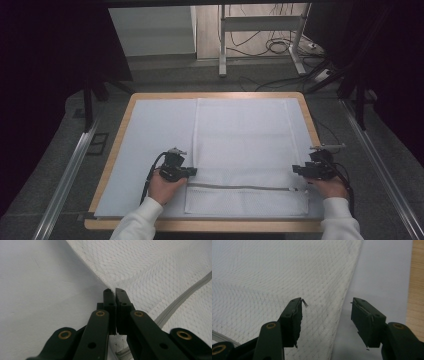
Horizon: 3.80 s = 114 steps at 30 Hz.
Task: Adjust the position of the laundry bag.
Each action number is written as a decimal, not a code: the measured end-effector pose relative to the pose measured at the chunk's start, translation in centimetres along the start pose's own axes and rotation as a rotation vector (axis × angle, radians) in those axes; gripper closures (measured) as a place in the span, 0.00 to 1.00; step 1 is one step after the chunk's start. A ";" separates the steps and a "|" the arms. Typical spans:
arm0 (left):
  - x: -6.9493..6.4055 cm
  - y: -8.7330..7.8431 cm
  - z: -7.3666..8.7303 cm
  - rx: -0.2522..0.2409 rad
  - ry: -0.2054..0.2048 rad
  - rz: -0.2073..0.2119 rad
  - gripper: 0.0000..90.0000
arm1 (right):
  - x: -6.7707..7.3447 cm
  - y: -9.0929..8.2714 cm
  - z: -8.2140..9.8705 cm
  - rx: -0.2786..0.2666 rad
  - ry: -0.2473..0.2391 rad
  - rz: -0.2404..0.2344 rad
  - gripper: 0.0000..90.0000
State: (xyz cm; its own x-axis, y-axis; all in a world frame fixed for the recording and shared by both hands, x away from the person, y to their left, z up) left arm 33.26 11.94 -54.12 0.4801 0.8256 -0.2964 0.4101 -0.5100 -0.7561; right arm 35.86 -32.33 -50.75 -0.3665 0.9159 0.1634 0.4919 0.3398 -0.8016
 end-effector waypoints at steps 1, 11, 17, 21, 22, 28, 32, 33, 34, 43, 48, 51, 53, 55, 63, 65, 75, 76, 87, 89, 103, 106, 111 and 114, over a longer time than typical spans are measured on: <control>0.0 0.0 0.0 0.000 0.001 0.001 0.99 | 0.0 0.1 0.0 0.007 0.002 -0.006 0.47; 0.1 0.0 0.0 0.002 0.000 0.006 0.99 | 0.1 1.0 0.2 0.045 0.001 0.001 0.55; 0.0 -0.1 0.0 -0.001 0.002 0.007 0.99 | 0.3 0.9 0.2 0.049 -0.006 0.004 0.62; 0.0 -0.1 0.0 0.000 0.003 0.007 0.99 | 0.7 1.0 0.2 0.052 -0.036 0.020 0.77; 0.0 -0.1 0.0 0.000 0.003 0.008 0.99 | 0.8 1.0 0.2 0.051 -0.042 0.024 0.80; 0.0 -0.2 0.1 -0.002 0.009 0.008 0.99 | 1.0 1.0 0.2 0.052 -0.056 0.020 0.96; 0.0 -0.3 0.1 -0.002 0.010 0.011 0.99 | 0.9 1.0 0.2 0.042 -0.059 0.018 0.97; 0.0 -0.4 0.1 -0.002 0.010 0.012 0.99 | 0.9 1.0 0.2 0.042 -0.059 0.018 0.97; 0.1 -0.4 0.1 -0.002 0.011 0.013 0.99 | 0.9 0.9 0.2 0.039 -0.059 0.020 0.97; 0.3 -0.8 0.1 -0.015 0.005 0.017 0.99 | 1.1 0.9 0.0 0.027 -0.067 0.017 0.97; 0.4 -0.9 0.1 -0.016 0.007 0.012 0.99 | 1.1 0.8 0.0 0.021 -0.061 -0.008 0.97; 0.5 -1.0 0.1 -0.014 0.008 0.011 0.99 | 1.1 0.8 -0.1 0.017 -0.064 -0.012 0.97; 0.5 -1.1 0.1 -0.015 0.008 0.009 0.99 | 1.1 0.8 -0.1 0.016 -0.065 -0.015 0.97; 0.5 -1.1 0.1 -0.014 0.010 0.008 0.99 | 1.1 0.8 -0.1 0.016 -0.064 -0.015 0.97; 0.8 -1.3 0.1 -0.020 0.002 0.014 0.99 | 1.2 0.7 -0.1 0.005 -0.068 -0.018 0.97; 0.8 -1.4 0.1 -0.021 -0.001 0.013 0.99 | 1.2 0.7 -0.1 0.004 -0.068 -0.019 0.97; 1.2 -1.9 0.3 -0.029 -0.005 0.015 0.99 | 1.7 0.9 -0.2 0.004 -0.087 -0.019 0.97; 1.3 -2.0 0.3 -0.030 -0.007 0.014 0.99 | 1.8 1.0 -0.2 0.003 -0.089 -0.021 0.97; 1.9 -2.6 0.6 -0.038 -0.019 0.011 0.99 | 2.4 0.9 -0.5 -0.007 -0.095 -0.046 0.97; 2.0 -2.7 0.7 -0.040 -0.023 0.009 0.99 | 2.6 0.9 -0.6 -0.007 -0.101 -0.048 0.97; 2.7 -3.1 1.4 -0.035 -0.036 -0.006 0.99 | 3.3 1.2 -1.0 -0.008 -0.125 -0.068 0.97; 2.9 -3.2 1.5 -0.037 -0.040 -0.010 0.99 | 3.5 1.2 -1.1 -0.007 -0.132 -0.068 0.97; 3.1 -3.4 1.6 -0.038 -0.044 -0.014 0.99 | 3.9 1.5 -1.0 -0.003 -0.141 -0.069 0.97; 3.2 -3.6 1.7 -0.038 -0.043 -0.015 0.99 | 4.0 1.5 -1.0 -0.006 -0.146 -0.066 0.97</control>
State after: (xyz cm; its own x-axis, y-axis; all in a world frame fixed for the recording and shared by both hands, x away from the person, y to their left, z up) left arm 32.04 16.80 -53.35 0.4407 0.8422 -0.3105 0.4466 -0.5058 -0.7380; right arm 35.95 -27.94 -50.71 -0.5094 0.8507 0.1298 0.4672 0.4001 -0.7885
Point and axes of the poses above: each handheld gripper's, and its own axes: y roughly forward along the jaws, z roughly out of its underside, x roughly to its left, the point moved 2 cm from there along y, roughly forward along the jaws, and after that the axes turned 4 degrees about -z, right-handed, at the moved point
